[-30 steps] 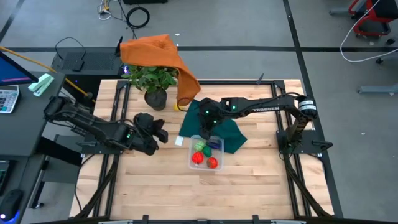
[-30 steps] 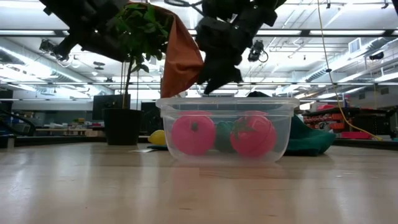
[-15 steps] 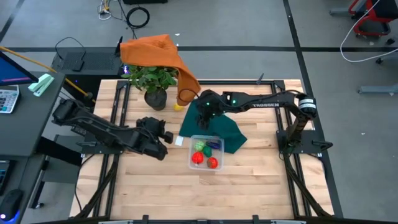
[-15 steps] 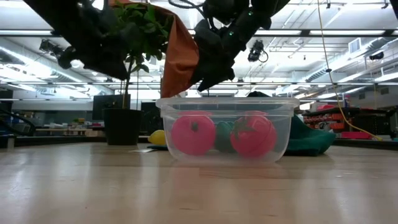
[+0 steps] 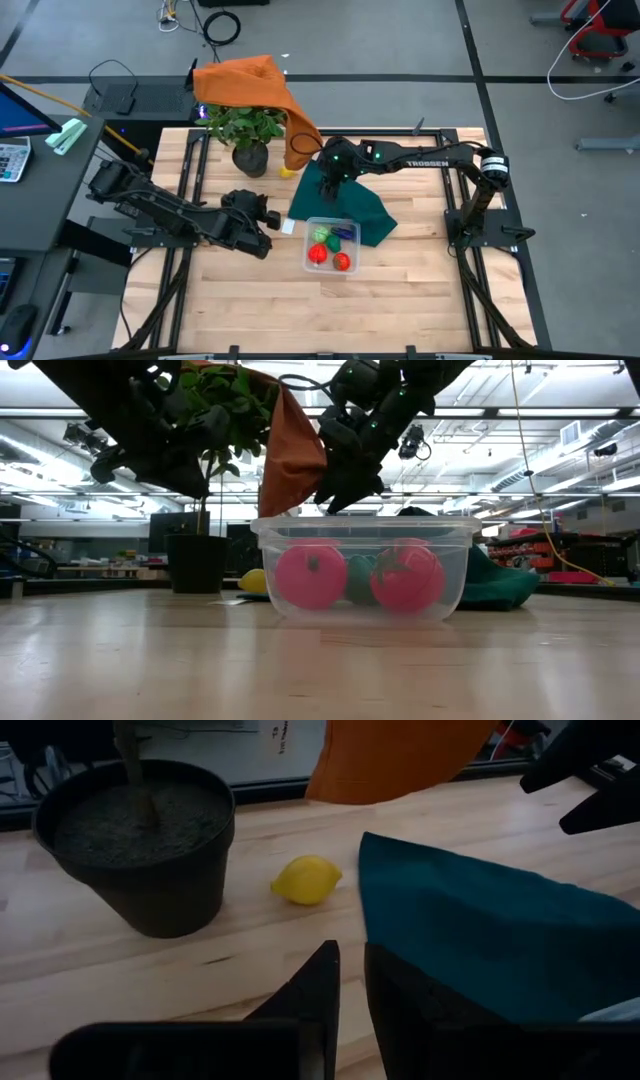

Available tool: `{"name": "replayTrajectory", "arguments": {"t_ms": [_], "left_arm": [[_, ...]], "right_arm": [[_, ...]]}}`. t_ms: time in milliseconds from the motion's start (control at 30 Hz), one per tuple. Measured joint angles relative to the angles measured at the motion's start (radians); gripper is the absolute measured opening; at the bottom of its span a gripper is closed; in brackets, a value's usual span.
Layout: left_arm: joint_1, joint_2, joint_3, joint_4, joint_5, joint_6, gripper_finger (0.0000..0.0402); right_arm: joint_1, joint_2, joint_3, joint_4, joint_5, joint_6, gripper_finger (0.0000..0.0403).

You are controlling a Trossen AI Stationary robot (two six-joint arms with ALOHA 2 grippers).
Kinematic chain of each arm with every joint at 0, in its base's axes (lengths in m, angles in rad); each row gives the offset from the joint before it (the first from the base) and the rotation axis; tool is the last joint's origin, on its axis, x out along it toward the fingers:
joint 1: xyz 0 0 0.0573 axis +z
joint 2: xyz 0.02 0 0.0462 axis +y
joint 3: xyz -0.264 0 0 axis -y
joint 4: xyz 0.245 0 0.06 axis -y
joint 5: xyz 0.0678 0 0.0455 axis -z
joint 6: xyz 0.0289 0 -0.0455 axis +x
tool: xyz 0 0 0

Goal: Pick and placing Produce into tupperware
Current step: Put the lemon into the transparent basket

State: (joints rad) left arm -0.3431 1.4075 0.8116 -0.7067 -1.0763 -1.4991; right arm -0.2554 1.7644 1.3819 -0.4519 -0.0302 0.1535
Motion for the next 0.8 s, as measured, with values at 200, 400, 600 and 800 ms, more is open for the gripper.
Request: {"name": "replayTrajectory", "arguments": {"t_ms": [200, 400, 600, 800], "left_arm": [[0.003, 0.0, 0.0, 0.0, 0.0, 0.063, 0.006], [0.031, 0.0, 0.0, 0.014, 0.0, 0.144, 0.0074], [0.092, 0.0, 0.0, 0.232, 0.024, 0.565, 0.0097], [0.182, 0.0, 0.0, 0.393, 0.16, 1.075, 0.0124]], "right_arm": [[0.0, 0.0, 0.0, -0.008, -0.001, 0.0, 0.0205], [0.0, 0.0, 0.0, -0.028, -0.001, 0.0, 0.0204], [0.0, 0.0, 0.0, -0.1, -0.001, -0.001, 0.0204], [0.0, 0.0, 0.0, -0.206, -0.001, -0.046, 0.0204]]}}
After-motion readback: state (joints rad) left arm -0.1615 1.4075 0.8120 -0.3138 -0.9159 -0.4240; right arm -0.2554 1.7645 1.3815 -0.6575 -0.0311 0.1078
